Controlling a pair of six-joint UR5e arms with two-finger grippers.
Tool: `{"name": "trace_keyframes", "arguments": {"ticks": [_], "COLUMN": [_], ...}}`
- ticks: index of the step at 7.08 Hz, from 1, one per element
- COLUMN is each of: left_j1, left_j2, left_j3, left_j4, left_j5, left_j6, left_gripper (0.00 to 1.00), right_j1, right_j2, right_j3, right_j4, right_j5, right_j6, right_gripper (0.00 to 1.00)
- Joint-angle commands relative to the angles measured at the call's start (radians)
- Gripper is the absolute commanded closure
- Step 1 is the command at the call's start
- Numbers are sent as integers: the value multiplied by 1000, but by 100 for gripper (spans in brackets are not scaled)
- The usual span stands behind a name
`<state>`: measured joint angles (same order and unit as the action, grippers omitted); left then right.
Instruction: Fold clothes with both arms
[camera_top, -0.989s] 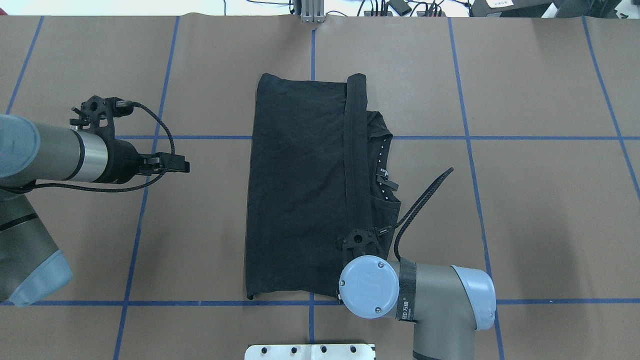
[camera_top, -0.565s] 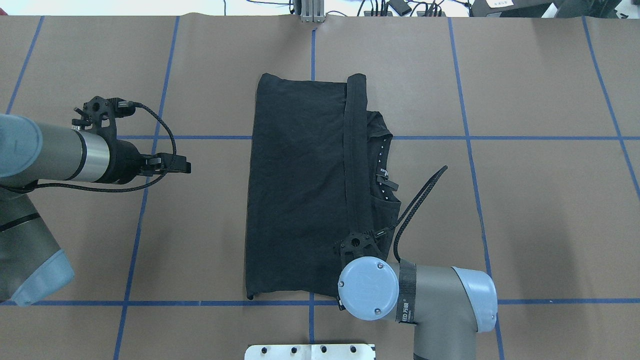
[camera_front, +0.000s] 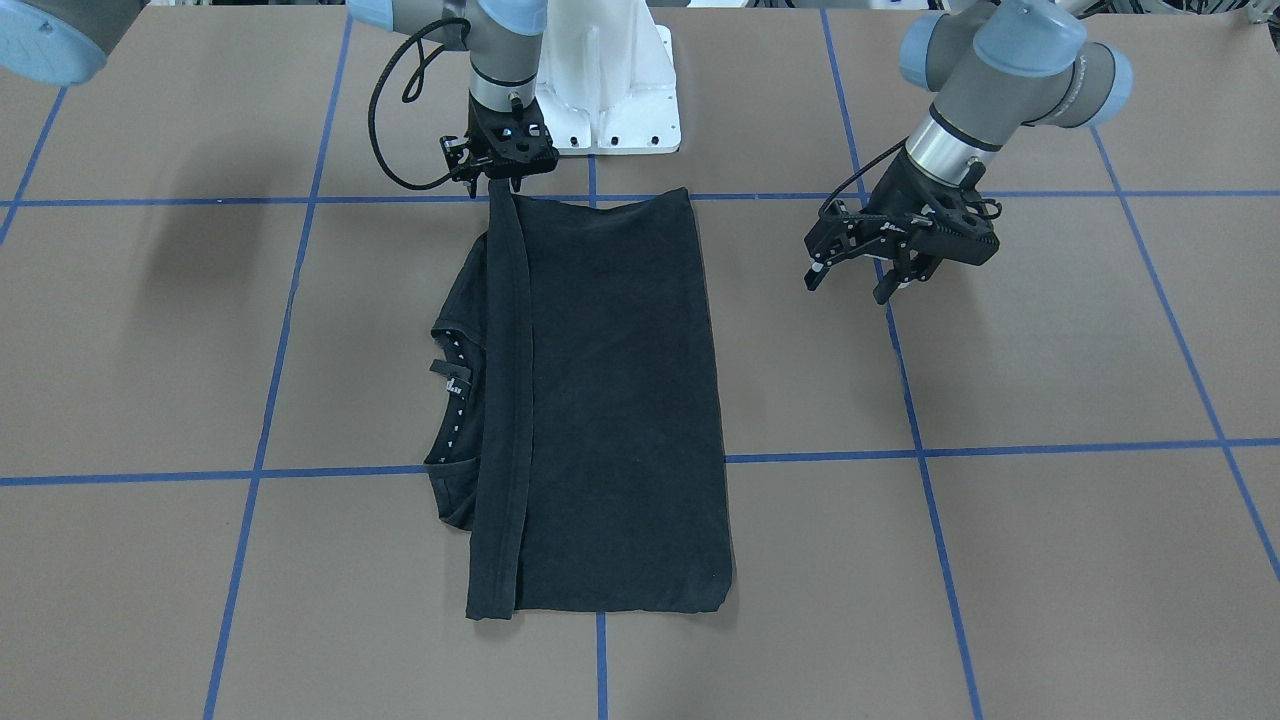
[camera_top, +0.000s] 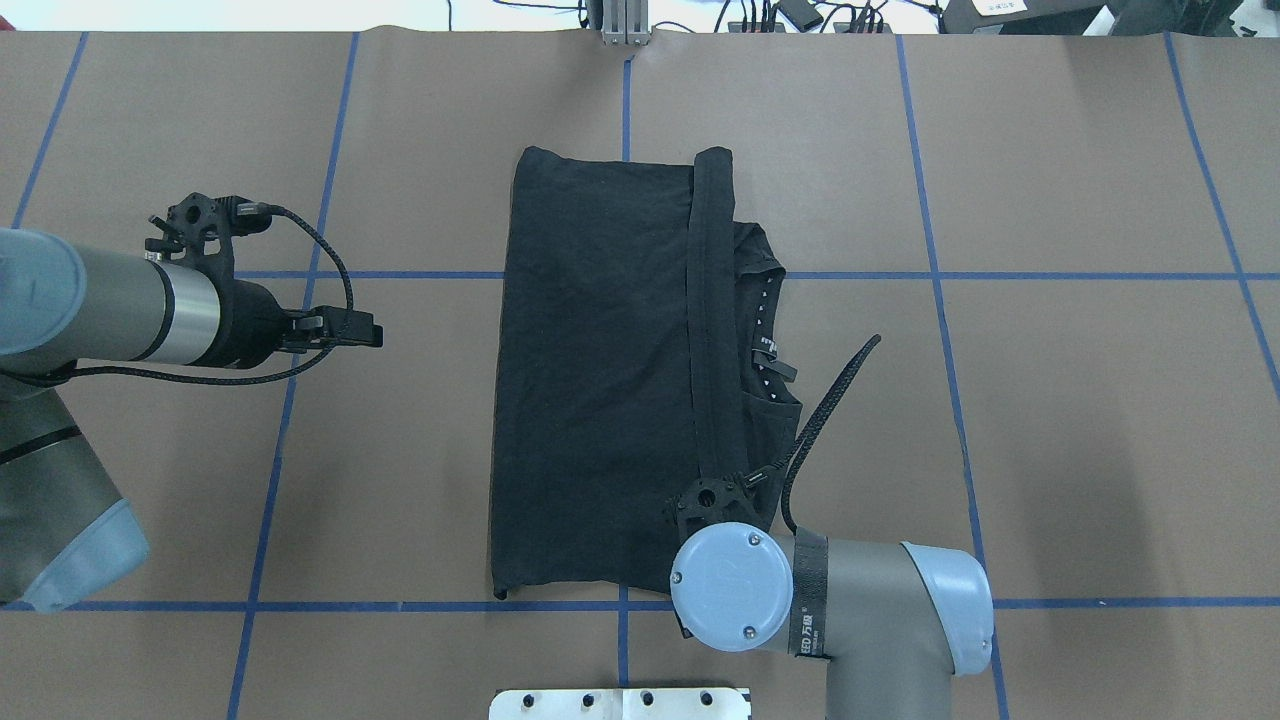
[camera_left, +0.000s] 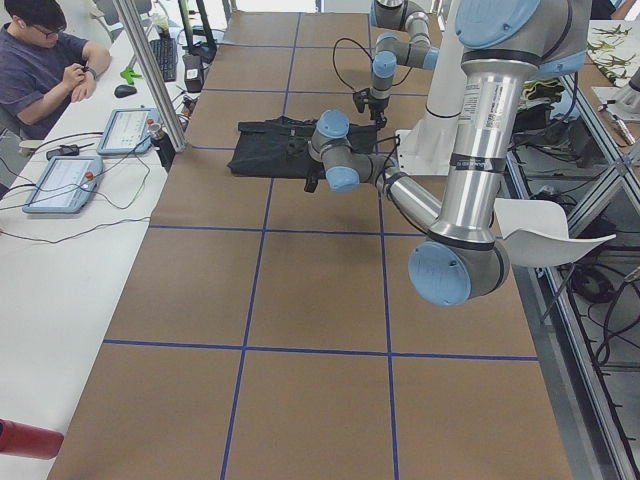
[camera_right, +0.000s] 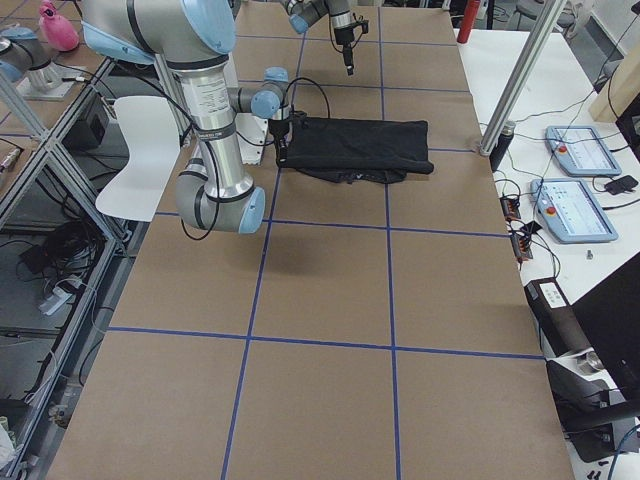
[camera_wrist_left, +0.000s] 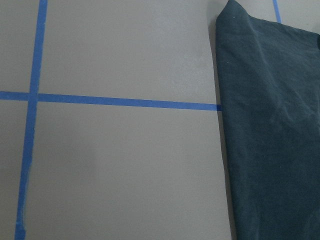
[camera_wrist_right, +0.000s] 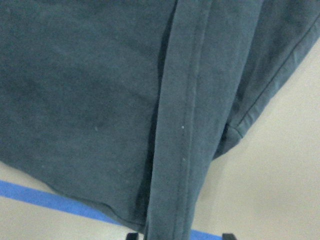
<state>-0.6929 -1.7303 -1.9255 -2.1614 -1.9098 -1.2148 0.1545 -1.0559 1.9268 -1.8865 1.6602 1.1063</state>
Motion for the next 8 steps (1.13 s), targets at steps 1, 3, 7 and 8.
{"name": "trace_keyframes", "arguments": {"ticks": [1, 3, 7, 8], "left_j1": [3, 4, 6, 6], "left_j2": [0, -3, -24, -29], "left_j3": [11, 13, 23, 28], "left_j4": [-2, -2, 0, 0], "left_j5": [1, 2, 2, 2], "left_j6": [0, 0, -2, -2], "left_gripper": [0, 0, 0, 0], "right_j1": [-1, -1, 49, 63], "right_j2": [0, 0, -6, -12], "right_j3": [-3, -12, -14, -17], "right_j4": [1, 1, 0, 0], "right_j5": [-4, -13, -1, 0], "right_j6": [-5, -5, -57, -81], "right_gripper": [36, 36, 38, 39]}}
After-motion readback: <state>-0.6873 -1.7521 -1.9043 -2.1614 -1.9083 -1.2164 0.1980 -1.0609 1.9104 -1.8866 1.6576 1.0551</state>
